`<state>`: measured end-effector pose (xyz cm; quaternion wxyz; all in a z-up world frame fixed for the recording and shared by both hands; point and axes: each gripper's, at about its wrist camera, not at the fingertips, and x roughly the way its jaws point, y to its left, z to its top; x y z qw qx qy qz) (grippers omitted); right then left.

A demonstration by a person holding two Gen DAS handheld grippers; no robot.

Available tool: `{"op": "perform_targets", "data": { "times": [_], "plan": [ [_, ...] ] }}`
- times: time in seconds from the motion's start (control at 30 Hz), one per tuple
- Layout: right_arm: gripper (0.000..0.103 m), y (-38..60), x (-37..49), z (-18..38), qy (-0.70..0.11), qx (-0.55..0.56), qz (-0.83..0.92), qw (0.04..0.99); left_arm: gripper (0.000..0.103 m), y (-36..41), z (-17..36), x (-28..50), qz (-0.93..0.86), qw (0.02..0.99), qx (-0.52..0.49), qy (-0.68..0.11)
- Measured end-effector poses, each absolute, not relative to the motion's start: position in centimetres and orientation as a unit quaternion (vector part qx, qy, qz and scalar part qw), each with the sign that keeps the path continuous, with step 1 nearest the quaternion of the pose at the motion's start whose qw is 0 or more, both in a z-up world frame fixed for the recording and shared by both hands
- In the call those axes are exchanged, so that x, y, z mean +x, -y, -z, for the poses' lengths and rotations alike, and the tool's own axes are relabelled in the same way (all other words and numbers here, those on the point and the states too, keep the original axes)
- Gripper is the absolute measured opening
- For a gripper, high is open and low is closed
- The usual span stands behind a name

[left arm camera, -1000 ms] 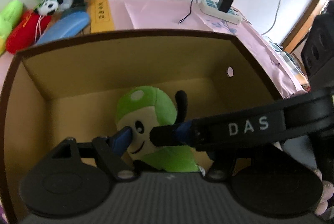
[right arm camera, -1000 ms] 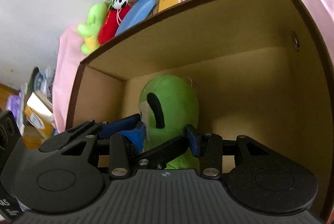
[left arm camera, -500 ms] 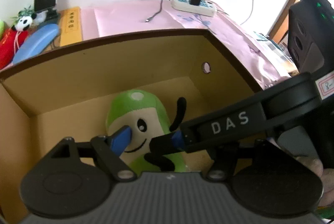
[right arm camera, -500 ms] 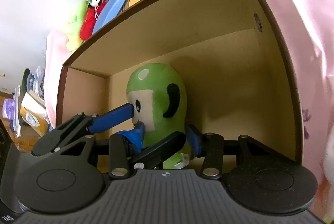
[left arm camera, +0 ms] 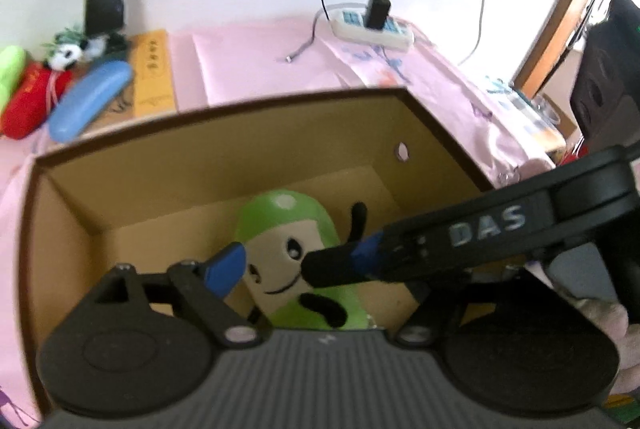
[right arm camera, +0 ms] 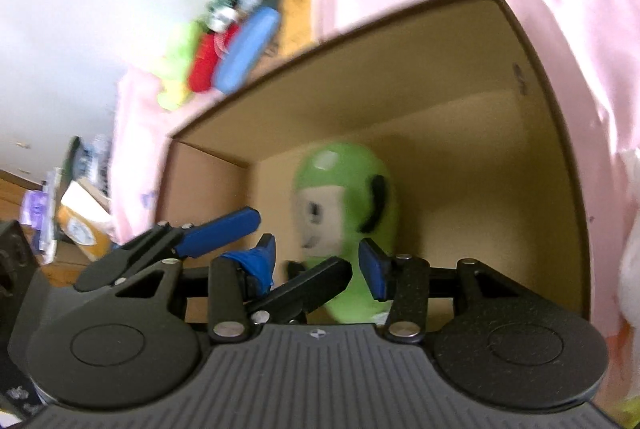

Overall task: Organize soft objects
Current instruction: 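Lower the cucumber plush into the cardboard box and open the right gripper, then move the right gripper back to the green towel in the pile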

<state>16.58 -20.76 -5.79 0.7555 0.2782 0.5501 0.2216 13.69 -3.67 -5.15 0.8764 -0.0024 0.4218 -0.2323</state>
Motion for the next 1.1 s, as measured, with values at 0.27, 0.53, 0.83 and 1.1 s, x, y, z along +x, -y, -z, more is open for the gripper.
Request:
{"op": "perform_targets", "data": {
  "times": [0.27, 0.53, 0.83, 1.1],
  "plan": [
    [0.031, 19.6, 13.7, 1.2, -0.463, 0.251, -0.244, 0.814, 0.081, 2.1, 0.7, 9.3, 0.228, 0.909, 0.011, -0.350],
    [0.031, 20.8, 11.2, -0.7, -0.403, 0.253, -0.224, 0.851, 0.081, 0.2, -2.6, 4.3, 0.221, 0.928, -0.001, -0.299],
    [0.030, 20.5, 7.8, -0.2, -0.417, 0.248, -0.246, 0.839, 0.081, -2.7, -2.1, 0.1, 0.174, 0.936, -0.019, -0.306],
    [0.029, 19.0, 4.8, 0.8, -0.431, 0.236, -0.288, 0.822, 0.081, -4.7, 0.4, -2.5, 0.142, 0.930, -0.038, -0.336]
  ]
}}
